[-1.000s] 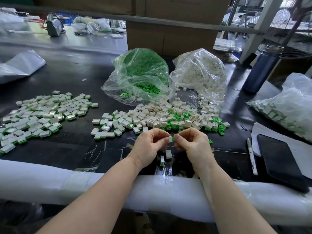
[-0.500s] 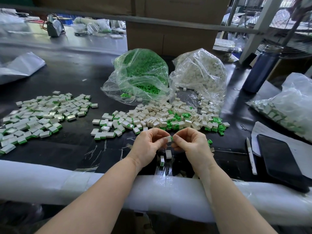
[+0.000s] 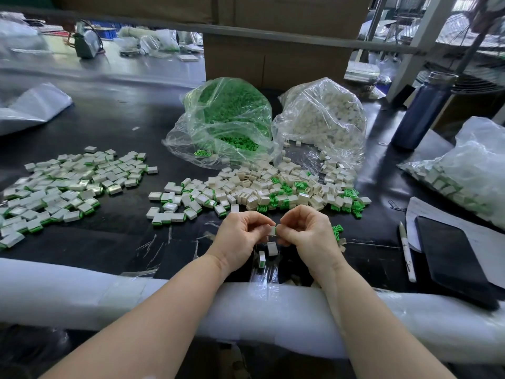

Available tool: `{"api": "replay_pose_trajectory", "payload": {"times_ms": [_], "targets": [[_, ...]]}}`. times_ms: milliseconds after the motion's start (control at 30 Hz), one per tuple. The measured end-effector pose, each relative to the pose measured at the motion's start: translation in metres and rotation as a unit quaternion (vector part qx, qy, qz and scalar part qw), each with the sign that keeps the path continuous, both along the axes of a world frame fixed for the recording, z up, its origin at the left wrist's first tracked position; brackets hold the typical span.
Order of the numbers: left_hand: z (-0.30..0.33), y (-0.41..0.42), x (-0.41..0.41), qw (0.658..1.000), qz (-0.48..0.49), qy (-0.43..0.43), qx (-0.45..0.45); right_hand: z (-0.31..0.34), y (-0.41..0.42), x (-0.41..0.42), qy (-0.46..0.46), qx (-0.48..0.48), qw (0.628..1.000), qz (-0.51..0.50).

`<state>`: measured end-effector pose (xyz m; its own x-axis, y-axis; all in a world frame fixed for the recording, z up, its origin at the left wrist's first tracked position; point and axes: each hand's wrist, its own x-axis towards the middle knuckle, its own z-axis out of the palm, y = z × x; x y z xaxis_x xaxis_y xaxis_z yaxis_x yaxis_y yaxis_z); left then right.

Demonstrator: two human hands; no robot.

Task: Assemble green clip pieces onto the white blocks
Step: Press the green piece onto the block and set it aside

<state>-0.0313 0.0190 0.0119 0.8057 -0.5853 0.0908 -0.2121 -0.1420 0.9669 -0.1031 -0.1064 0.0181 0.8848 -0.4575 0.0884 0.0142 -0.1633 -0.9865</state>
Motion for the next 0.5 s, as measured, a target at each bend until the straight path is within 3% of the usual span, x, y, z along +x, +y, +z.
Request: {"api": "replay_pose_trajectory", "payload": {"times_ms": [500], "targets": [[0.0007, 0.002, -0.0002, 1.0, -0.018, -0.013, 0.02, -0.0009, -0.0016, -0.0002, -0.002, 0.002, 1.0, 0.016]]}}
